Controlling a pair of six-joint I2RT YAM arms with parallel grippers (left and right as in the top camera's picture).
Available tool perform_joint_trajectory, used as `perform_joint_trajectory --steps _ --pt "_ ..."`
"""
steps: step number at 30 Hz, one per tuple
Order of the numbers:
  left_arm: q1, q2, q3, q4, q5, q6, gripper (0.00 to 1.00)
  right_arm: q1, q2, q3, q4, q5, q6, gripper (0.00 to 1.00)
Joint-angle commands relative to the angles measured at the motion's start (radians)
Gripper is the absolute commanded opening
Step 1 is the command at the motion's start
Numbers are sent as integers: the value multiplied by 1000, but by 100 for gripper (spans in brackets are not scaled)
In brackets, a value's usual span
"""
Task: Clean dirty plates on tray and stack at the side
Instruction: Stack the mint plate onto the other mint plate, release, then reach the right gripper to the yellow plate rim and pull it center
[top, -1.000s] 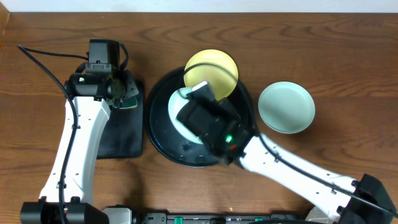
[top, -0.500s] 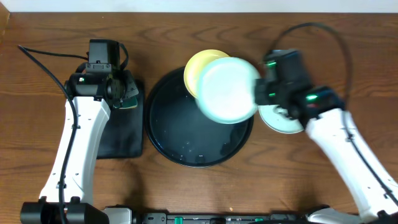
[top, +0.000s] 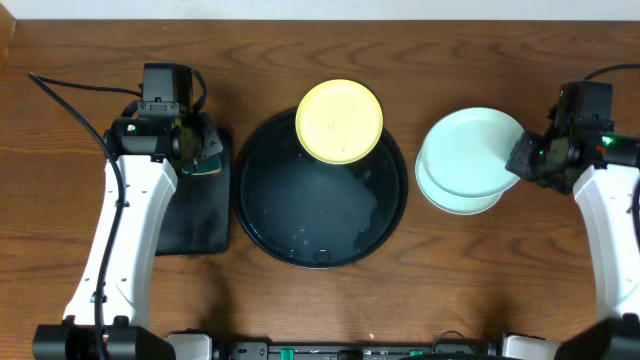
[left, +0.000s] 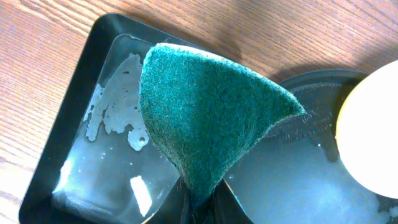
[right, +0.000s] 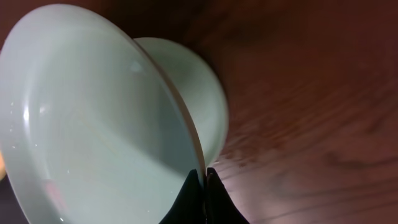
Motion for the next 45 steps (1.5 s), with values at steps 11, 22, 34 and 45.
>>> perform_joint_trajectory --steps 11,22,34,45 --pt "4 7 18 1 -5 -9 7 3 211 -59 81 55 0 1" --pt "4 7 18 2 -5 -9 7 74 256 21 73 -87 -126 37" --pt "4 12 18 2 -5 -9 8 240 403 478 62 -282 -205 55" --pt "4 20 18 5 -5 -9 7 369 810 872 48 -349 -242 66"
